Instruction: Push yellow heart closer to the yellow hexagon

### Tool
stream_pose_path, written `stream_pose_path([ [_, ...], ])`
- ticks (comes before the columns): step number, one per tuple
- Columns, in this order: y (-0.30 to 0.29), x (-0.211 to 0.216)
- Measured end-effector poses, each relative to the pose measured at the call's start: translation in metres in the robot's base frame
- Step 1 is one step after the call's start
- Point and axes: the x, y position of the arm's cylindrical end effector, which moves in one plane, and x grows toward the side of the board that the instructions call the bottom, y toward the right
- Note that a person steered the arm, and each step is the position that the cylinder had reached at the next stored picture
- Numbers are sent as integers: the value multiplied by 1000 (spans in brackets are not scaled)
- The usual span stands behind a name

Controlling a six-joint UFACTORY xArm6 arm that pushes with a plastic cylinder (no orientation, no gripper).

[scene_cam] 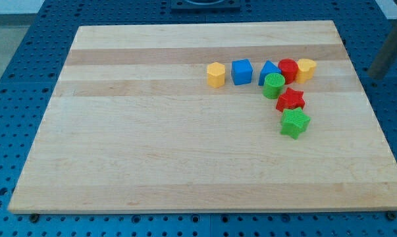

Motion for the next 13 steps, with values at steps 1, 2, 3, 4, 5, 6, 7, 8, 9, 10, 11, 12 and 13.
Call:
stream_pose_path([
  [1, -6, 0],
  [2, -26, 7],
  [3, -74, 7],
  [4, -120, 4],
  [5, -149, -26],
  [6, -156, -56],
  [7, -135, -56],
  [8, -123, -67],
  [9, -143, -96],
  [10, -218, -97],
  [11, -292, -82],
  [12, -270, -85],
  [13, -229, -96],
])
